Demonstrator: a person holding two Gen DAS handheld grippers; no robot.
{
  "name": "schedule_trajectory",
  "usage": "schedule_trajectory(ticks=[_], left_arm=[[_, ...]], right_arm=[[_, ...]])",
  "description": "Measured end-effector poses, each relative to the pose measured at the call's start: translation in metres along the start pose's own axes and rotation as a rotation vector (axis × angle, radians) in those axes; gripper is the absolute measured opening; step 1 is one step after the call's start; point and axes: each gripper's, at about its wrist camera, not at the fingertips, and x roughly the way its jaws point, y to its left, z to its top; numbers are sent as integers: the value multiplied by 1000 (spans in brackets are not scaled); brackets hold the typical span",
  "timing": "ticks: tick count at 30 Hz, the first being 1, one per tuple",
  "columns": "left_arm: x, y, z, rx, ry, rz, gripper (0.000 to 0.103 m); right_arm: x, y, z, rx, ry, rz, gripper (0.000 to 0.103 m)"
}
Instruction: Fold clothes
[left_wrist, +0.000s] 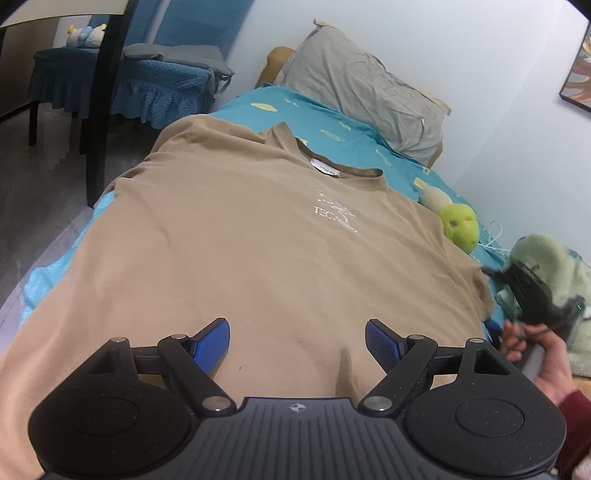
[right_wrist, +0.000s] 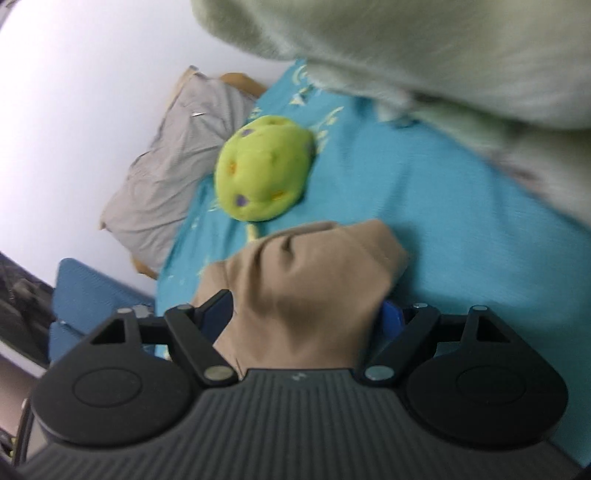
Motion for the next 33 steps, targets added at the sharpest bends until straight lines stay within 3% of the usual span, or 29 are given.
schedule_trajectory(ticks=[3, 4, 5, 6, 8, 11, 15, 19, 21, 22, 27, 32, 33], left_arm=[[8, 1, -1, 1, 12, -4, 82], [10, 1, 0, -2, 17, -5, 82], [12, 2, 0, -6, 18, -5, 82], [12, 3, 0, -7, 17, -5, 82], [12, 3, 0, -9, 13, -4, 82], [9, 5, 1, -13, 5, 0, 82], [-1, 5, 3, -10, -18, -1, 82], [-9, 4, 2, 15, -32, 1, 82], [-11, 3, 1, 26, -35, 3, 82], [-12, 2, 1, 28, -35, 2, 82], [-11, 4, 0, 22, -24, -3, 82], [-5, 7, -1, 14, -5, -14, 82], [-3, 6, -1, 21, -4, -16, 82]], right_arm=[[10, 7, 7, -23, -13, -12, 80], [13, 13, 7, -60, -3, -27, 66], [15, 19, 8, -97, 5, -41, 37], [10, 23, 7, -118, -7, -53, 24], [0, 32, 5, -157, -31, -75, 17], [-23, 40, -1, -147, -108, -76, 17], [-53, 48, -11, -181, -154, -138, 19], [-64, 24, -14, 1, -87, -136, 35], [-60, 10, -14, 94, -35, -72, 66], [-58, 5, -15, 132, -19, -42, 87], [-44, -6, -16, 143, -22, -13, 88], [-12, 12, -4, -43, -52, -81, 88], [-6, 17, 0, -83, -43, -85, 83]])
